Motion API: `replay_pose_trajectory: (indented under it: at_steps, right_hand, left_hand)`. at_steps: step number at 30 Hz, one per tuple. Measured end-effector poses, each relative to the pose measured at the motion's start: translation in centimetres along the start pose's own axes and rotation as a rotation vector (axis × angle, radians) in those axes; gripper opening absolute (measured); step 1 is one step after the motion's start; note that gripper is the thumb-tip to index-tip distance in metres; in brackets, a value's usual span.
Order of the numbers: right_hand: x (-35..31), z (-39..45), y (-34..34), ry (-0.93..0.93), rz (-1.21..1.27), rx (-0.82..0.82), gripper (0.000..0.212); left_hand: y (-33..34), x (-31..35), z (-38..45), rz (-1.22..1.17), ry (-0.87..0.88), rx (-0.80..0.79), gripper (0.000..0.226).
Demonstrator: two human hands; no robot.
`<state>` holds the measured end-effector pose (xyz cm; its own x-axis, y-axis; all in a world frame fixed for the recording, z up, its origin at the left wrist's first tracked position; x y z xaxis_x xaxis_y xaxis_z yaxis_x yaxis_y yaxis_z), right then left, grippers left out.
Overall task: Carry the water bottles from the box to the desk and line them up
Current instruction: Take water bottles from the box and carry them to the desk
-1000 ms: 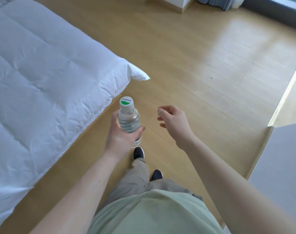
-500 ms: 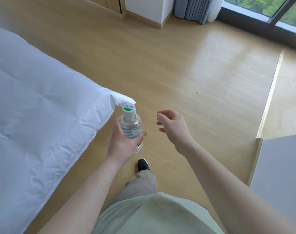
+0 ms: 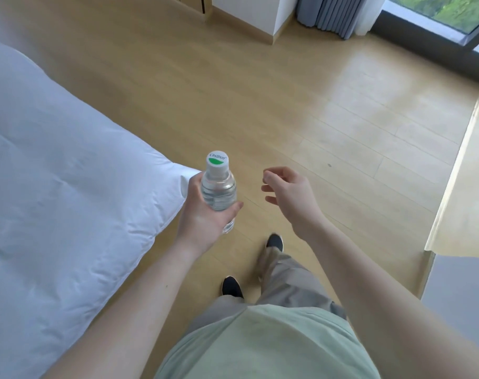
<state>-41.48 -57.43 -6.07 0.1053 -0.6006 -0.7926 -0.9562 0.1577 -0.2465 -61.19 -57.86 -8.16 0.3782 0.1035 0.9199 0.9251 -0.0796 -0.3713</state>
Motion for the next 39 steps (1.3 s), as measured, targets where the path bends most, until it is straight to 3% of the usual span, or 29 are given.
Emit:
replay_pose_trajectory:
  at_steps: [16, 24, 31, 39]
  right_hand:
    - [-13.6, 19.7, -3.0, -0.064, -0.118, -0.228, 0.017]
    - [-19.9, 26.9, -3.1, -0.091, -0.113, -0.237, 0.015]
    - [-24.1, 33.2, -0.2, -0.088, -0.126, -0.25, 0.011]
    - [-31.8, 41.1, 7.7, -0.116, -0.195, -0.296, 0.01]
  left_hand:
    - [4.9, 6.3, 18.2, 0.015, -0.144, 0.25, 0.066]
    - [5.7, 8.7, 26.3, -0.015, -0.142, 0.294, 0.064]
    - [3.9, 7.7, 33.9, -0.057, -0.136, 0.32, 0.065]
    - [-2.0, 6.2, 44.3, -0.102, -0.144, 0.354, 0.063]
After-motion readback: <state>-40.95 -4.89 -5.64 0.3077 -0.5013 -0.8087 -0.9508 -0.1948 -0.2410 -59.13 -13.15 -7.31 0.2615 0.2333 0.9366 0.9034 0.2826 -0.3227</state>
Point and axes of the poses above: each hand's wrist, its own z-axis towards the middle knuckle, its own y-axis out of the palm, x = y × z, the point moved 4 cm from there along z, towards the middle knuckle, and after that the axes turned 6 degrees about y, right-handed, at the moved point
